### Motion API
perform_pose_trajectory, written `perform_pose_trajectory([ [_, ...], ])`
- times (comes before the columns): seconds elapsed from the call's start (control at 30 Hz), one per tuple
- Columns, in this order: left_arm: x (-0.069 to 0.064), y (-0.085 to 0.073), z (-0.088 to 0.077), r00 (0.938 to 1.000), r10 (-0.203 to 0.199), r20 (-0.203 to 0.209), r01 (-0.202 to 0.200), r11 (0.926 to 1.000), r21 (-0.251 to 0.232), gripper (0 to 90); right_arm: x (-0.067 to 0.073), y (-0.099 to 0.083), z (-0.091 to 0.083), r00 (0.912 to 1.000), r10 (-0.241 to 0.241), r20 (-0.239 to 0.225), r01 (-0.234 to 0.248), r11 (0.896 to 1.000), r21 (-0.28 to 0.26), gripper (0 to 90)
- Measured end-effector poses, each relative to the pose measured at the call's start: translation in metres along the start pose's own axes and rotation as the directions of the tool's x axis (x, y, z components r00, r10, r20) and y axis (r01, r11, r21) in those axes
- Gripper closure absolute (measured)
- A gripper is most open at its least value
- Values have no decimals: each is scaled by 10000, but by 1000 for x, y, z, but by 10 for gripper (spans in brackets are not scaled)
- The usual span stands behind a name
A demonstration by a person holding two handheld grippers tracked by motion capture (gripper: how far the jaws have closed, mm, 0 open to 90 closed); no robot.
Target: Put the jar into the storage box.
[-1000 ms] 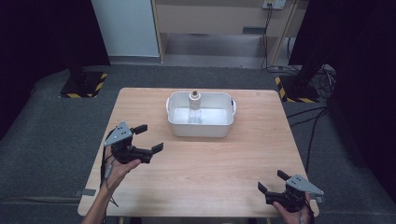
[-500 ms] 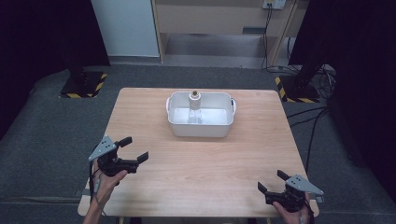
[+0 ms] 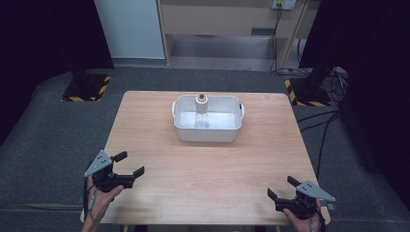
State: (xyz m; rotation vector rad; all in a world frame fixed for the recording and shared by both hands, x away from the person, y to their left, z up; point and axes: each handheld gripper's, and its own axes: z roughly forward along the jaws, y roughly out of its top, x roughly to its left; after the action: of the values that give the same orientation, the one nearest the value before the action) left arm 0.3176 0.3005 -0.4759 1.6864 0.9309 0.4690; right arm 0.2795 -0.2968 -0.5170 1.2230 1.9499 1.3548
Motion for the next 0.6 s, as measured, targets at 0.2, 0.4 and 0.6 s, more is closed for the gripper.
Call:
perform_pose_trajectory([
  [0.2,-3,-15,2,9999,-138,30,137,9994,303,21,1,0,0,10000,-44,13,44,10000,26,41],
  [0.4,-8,-28,3,9998,-132,132,125,9985,535,20,1,0,0,10000,-51,5,51,10000,34,41],
  [0.6,-11,-40,3,9999,-109,117,100,9971,754,25,2,0,0,10000,-91,-22,91,10000,35,41],
])
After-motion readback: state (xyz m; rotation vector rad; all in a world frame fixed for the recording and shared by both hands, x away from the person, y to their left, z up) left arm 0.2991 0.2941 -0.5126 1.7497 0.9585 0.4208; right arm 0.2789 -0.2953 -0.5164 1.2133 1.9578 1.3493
